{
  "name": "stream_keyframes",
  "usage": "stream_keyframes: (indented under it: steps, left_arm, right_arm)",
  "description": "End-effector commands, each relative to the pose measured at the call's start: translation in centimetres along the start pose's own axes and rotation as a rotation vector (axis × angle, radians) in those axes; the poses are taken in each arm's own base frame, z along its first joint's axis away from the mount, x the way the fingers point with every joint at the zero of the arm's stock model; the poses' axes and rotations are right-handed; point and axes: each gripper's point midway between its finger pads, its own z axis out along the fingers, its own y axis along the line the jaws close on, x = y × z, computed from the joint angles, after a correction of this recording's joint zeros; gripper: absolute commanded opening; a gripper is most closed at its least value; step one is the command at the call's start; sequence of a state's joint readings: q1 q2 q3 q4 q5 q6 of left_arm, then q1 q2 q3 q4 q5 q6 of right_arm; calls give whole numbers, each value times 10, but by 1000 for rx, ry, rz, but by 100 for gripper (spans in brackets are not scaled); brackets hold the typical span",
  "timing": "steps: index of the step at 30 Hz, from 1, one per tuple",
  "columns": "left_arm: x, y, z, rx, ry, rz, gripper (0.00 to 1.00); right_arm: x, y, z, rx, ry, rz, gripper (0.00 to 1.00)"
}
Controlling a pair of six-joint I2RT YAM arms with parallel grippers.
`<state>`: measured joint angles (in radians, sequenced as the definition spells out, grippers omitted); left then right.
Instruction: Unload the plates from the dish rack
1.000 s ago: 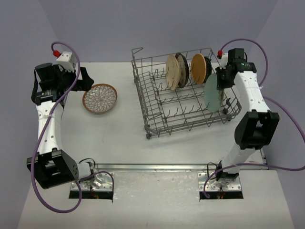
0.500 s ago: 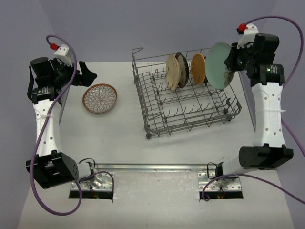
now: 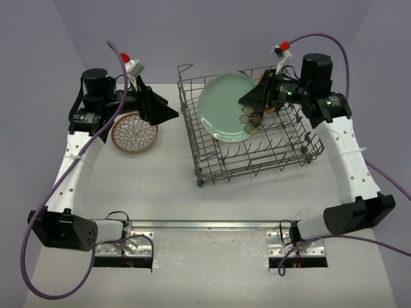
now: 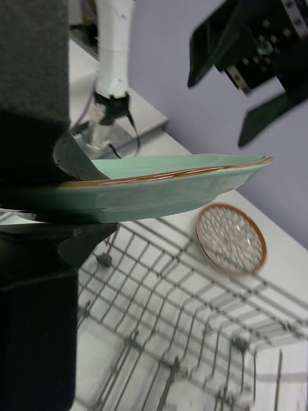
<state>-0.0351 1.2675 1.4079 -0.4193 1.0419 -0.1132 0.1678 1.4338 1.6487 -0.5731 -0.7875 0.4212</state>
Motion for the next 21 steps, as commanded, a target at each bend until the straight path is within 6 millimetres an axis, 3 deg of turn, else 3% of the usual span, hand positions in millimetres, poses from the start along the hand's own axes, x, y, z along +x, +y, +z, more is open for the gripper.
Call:
stream_keyframes:
  steps: [1,5,14,20,21]
  left_arm:
    - [-3,-21,20,79,12,11,100]
    - [13,-30,31,152,54,-44,99]
    - [28,-50,34,319,77,-110,88]
    - [37,-53,35,353,92,-180,70]
    - [37,-54,35,355,91,-180,61]
  right_arm:
    - [-15,87,0,-246,-63,-152,0]
    - [0,96,13,-290,-17,-139,0]
    - [22,100,32,-349,45,-102,0]
    - [21,96,47,-357,61,-63,0]
    - [21,95,48,-355,62,-61,0]
